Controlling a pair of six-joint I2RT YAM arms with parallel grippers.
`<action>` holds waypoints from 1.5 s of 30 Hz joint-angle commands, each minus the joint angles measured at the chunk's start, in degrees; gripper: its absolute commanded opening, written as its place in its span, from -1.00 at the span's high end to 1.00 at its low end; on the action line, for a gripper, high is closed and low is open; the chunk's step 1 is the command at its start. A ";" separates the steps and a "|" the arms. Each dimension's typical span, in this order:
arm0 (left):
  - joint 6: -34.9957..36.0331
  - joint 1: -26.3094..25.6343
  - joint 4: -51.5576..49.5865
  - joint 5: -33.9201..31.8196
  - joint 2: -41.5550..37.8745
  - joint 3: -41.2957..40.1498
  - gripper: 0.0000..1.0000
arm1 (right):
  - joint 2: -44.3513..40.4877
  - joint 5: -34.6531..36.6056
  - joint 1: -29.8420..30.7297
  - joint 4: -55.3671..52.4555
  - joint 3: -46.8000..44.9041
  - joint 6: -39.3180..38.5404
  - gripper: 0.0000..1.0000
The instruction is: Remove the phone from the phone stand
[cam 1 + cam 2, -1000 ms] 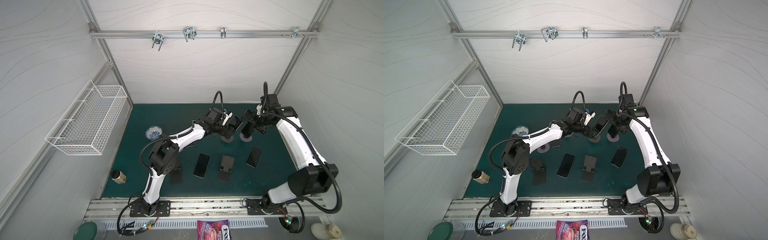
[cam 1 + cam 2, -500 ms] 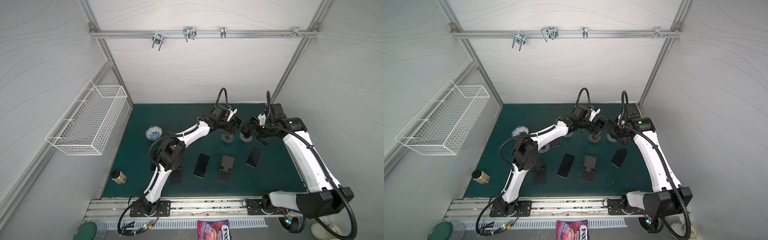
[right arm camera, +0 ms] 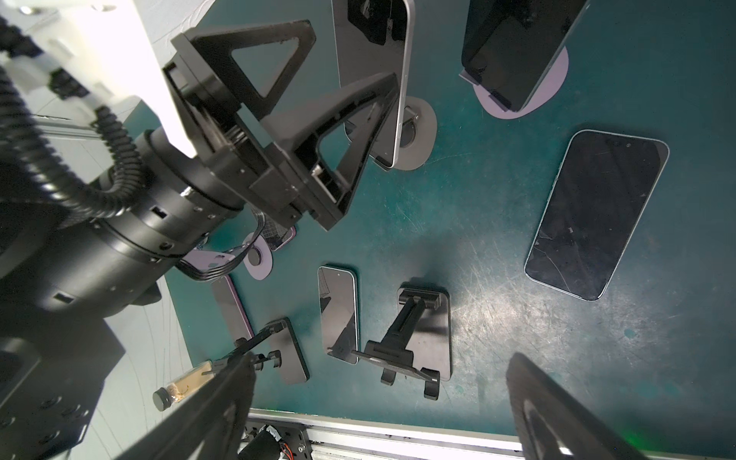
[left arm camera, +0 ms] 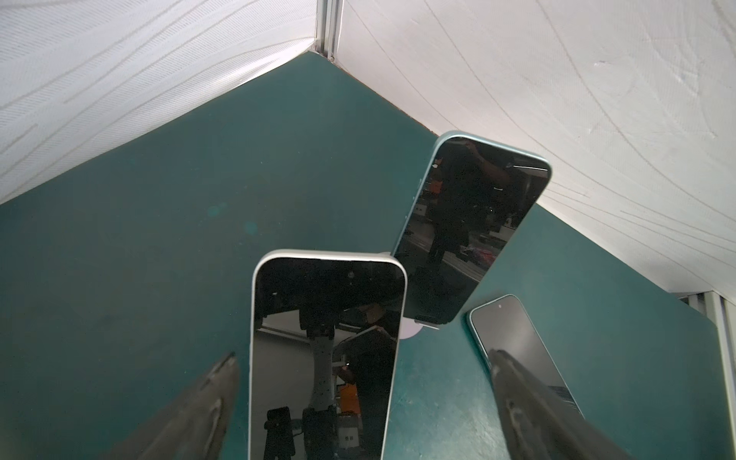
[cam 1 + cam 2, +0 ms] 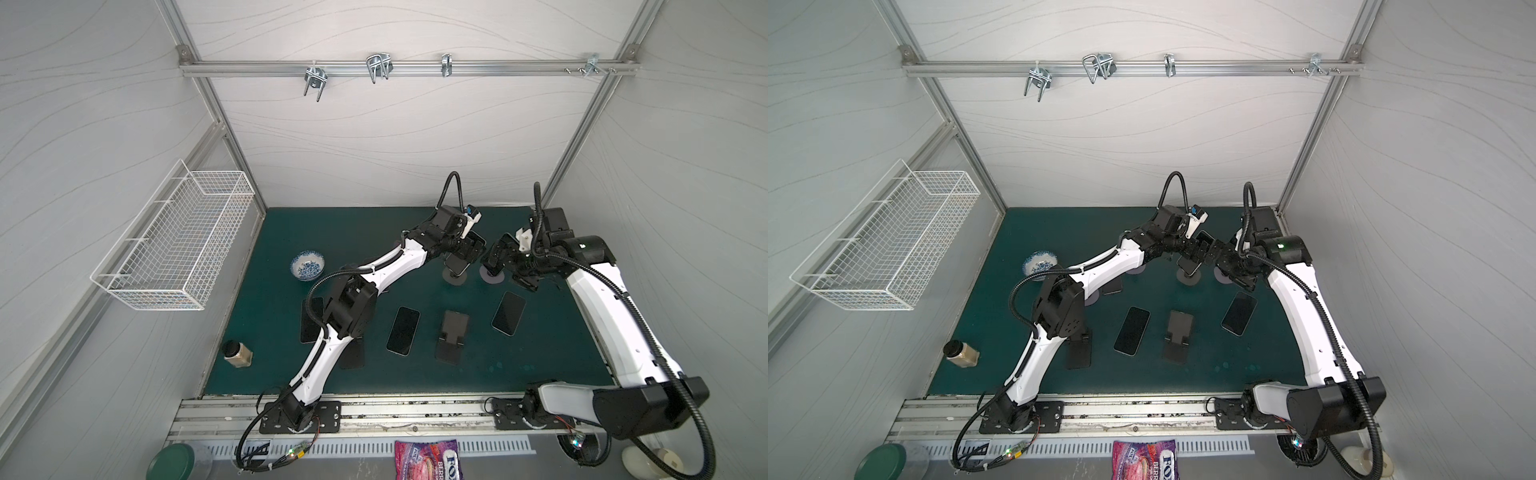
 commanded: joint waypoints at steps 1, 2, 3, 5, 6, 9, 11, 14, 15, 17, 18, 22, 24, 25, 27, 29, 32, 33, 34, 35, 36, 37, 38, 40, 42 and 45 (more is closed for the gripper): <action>0.09 -0.72 0.31 -1.55 2.12 2.91 -0.97 | -1.42 -0.25 0.59 -0.99 -0.29 -0.61 -0.98; -0.21 -0.67 0.46 -1.79 2.34 3.08 -0.97 | -1.39 -0.24 0.61 -1.03 -0.28 -0.61 -0.98; -0.50 -0.70 0.66 -1.64 2.39 3.00 -0.97 | -1.47 -0.25 0.65 -1.03 -0.35 -0.63 -0.98; -1.04 -0.79 1.09 -1.53 2.65 3.08 -0.97 | -1.62 -0.14 0.91 -0.85 -0.43 -0.74 -0.98; -1.25 -0.80 1.07 -1.53 2.81 3.06 -0.97 | -1.56 -0.07 1.00 -0.81 -0.32 -0.80 -0.98; -1.79 -0.80 1.02 -1.88 3.13 2.98 -0.96 | -1.09 -0.07 1.24 -0.57 -0.22 -0.96 -0.98; -1.72 -0.83 0.82 -1.80 3.44 2.88 -0.96 | -0.71 -0.14 1.74 -0.11 -0.45 -1.16 -0.98; -1.59 -0.83 0.35 -1.97 3.80 2.88 -0.95 | -0.33 -0.68 1.81 0.02 -0.52 -1.01 -0.98; -1.54 -0.81 0.18 -1.97 3.84 2.90 -0.95 | -0.25 -0.69 1.91 0.12 -0.40 -1.06 -0.98; -1.37 -0.79 0.06 -1.97 3.87 2.81 -0.94 | -0.07 -0.43 2.10 0.21 -0.10 -1.43 -0.98; -1.46 -0.77 0.12 -2.08 3.92 2.77 -0.94 | 0.02 -0.25 2.13 0.16 -0.15 -1.56 -0.98; -1.61 -0.79 0.14 -2.15 4.36 2.76 -0.92 | 0.31 -0.41 2.12 0.35 -0.45 -1.42 -0.98; -2.00 -0.77 0.31 -2.39 4.62 2.83 -0.91 | 0.19 -0.13 2.19 0.18 -0.22 -1.59 -0.98; -2.08 -0.82 0.46 -2.41 4.72 2.88 -0.90 | 0.12 0.13 2.19 0.15 0.00 -1.68 -0.98; -2.36 -0.80 0.86 -2.37 5.01 2.91 -0.89 | 0.20 0.46 2.19 -0.11 0.14 -1.98 -0.98; -2.99 -0.82 1.13 -2.49 5.23 2.99 -0.89 | 0.29 0.47 2.18 -0.11 0.31 -2.04 -0.98; -3.69 -0.80 1.66 -2.52 5.60 2.98 -0.87 | 0.31 0.62 2.18 -0.06 0.64 -2.04 -0.98; -3.72 -0.81 1.69 -2.50 5.75 2.97 -0.87 | 0.37 0.80 2.19 -0.17 0.81 -2.12 -0.98; -3.73 -0.83 1.76 -2.65 5.83 2.89 -0.87 | 0.29 0.90 2.19 -0.28 0.90 -2.15 -0.98; -3.71 -0.90 1.63 -2.78 5.86 2.87 -0.87 | 0.26 0.97 2.19 -0.25 0.93 -2.31 -0.98; -3.75 -0.95 1.60 -2.99 5.99 2.82 -0.87 | 0.22 0.94 2.11 -0.37 0.93 -2.36 -0.98; -3.66 -0.97 1.59 -3.11 6.03 2.75 -0.87 | 0.21 0.92 2.15 -0.35 0.90 -2.38 -0.98; -3.58 -1.01 1.60 -3.28 6.14 2.78 -0.87 | 0.23 0.81 2.14 -0.25 0.88 -2.30 -0.98; -3.47 -1.10 1.47 -3.55 6.39 2.74 -0.86 | 0.24 0.81 2.18 -0.09 0.63 -2.47 -0.98; -3.53 -1.18 1.26 -3.70 6.49 2.65 -0.84 | 0.28 1.36 2.18 -0.11 0.56 -2.65 -0.98; -3.35 -1.19 1.36 -3.68 6.46 2.58 -0.80 | 0.29 1.51 2.19 -0.10 0.63 -2.70 -0.98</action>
